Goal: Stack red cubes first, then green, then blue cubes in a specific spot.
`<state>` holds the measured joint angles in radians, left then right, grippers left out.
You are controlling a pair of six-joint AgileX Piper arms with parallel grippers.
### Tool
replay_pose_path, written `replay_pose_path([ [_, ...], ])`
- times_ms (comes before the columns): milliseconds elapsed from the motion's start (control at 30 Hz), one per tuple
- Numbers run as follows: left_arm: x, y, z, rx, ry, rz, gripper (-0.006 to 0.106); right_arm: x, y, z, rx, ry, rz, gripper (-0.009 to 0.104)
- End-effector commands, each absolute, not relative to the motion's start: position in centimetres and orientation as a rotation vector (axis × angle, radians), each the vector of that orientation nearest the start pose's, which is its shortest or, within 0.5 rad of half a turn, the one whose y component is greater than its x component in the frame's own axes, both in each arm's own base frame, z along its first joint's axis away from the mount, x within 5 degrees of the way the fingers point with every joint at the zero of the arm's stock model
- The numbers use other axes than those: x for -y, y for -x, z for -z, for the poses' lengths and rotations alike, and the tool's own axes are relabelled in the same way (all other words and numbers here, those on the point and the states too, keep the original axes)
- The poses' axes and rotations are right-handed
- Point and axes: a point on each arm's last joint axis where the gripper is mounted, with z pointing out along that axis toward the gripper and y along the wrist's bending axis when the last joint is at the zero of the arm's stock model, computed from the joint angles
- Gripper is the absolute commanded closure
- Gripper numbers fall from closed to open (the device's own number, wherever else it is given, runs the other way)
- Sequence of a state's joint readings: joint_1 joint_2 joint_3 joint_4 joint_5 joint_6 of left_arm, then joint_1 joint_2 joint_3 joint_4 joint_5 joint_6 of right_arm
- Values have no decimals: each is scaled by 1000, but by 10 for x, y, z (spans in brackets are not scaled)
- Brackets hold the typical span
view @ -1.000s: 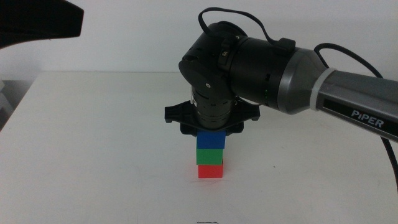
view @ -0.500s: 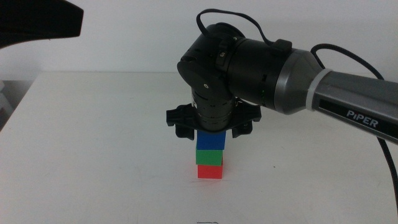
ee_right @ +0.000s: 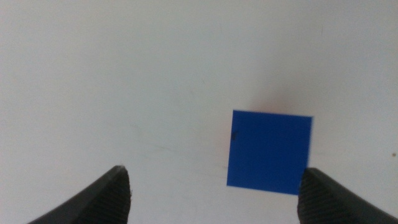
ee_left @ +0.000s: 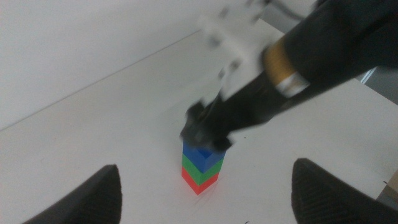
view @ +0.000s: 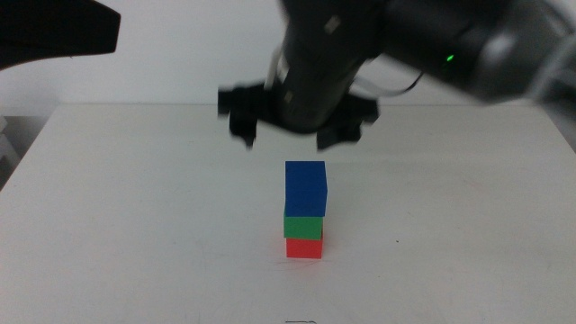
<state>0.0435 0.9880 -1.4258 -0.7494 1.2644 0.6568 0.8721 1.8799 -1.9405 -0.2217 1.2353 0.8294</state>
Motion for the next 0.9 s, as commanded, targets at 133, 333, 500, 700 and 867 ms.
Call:
replay_pose_path([
  [133, 58, -131, -490, -1929, -762, 588, 7, -242, -241, -455, -2409, 80, -332, 4],
  [333, 58, -132, -490, -1932, -762, 589, 7, -201, -214, -499, -2250, 266, -295, 4],
  [500, 58, -132, -490, -1932, -762, 589, 7, -154, -187, -532, -2135, 310, -307, 4],
  [700, 58, -132, -490, -1932, -762, 589, 7, -103, -155, -539, -2090, 310, -285, 4],
  [867, 58, -132, -490, -1932, -762, 589, 7, -74, -129, -511, -2091, 437, -268, 4],
])
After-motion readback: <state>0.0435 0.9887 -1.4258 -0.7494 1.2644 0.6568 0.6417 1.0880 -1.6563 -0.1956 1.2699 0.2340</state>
